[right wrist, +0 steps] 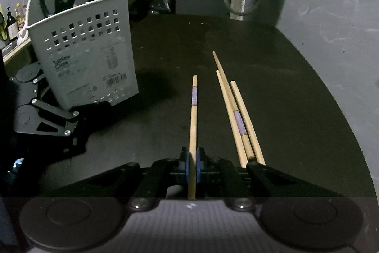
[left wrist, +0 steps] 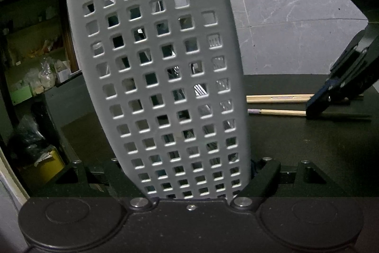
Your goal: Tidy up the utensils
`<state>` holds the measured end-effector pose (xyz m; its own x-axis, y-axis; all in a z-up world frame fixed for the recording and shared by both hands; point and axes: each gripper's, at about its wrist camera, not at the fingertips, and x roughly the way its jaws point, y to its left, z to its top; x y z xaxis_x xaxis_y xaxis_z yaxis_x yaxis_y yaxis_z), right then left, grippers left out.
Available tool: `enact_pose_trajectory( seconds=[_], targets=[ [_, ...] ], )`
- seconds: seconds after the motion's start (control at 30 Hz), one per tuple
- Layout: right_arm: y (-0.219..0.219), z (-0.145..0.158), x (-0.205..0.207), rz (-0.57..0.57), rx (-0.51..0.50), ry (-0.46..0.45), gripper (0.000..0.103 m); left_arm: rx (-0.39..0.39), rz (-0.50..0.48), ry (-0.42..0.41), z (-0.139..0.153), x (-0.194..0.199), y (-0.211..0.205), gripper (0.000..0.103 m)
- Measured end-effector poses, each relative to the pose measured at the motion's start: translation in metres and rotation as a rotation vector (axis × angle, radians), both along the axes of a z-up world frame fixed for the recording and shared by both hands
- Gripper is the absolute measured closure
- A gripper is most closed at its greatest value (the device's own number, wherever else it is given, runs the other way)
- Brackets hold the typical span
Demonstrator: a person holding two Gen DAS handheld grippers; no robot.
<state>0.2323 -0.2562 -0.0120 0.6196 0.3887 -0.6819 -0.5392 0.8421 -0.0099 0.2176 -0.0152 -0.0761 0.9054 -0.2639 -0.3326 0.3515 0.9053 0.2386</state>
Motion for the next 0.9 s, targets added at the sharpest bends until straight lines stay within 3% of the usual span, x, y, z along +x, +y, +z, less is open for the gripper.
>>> enact_pose_trajectory(
  seconds=[0.1,0.23,0.5,0.63,0.73,0.9],
  targets=[
    [-0.006,0.006,-0.004,-0.031,0.062,-0.036,0.086,0.007,0.002,-0.002,0.000,-0.001,-0.002,0.022],
    [-0.015,0.012,0.003,-0.084,0.040,-0.067,0.086,0.008,0.003,-0.001,0.001,-0.001,-0.004,0.022],
    [-0.043,0.000,0.005,-0.177,0.021,-0.016,0.086,0.008,0.000,-0.003,0.001,-0.002,-0.006,0.022],
    [-0.044,-0.004,0.001,-0.166,0.020,0.002,0.086,0.008,0.001,-0.002,0.001,-0.002,-0.006,0.022],
    [-0.043,-0.004,0.001,-0.140,0.026,0.010,0.094,0.008,0.001,-0.003,0.001,-0.002,-0.005,0.022],
    [-0.038,-0.003,-0.006,-0.088,0.023,0.027,0.096,0.008,0.000,-0.003,0.001,-0.002,-0.006,0.022]
  ],
)
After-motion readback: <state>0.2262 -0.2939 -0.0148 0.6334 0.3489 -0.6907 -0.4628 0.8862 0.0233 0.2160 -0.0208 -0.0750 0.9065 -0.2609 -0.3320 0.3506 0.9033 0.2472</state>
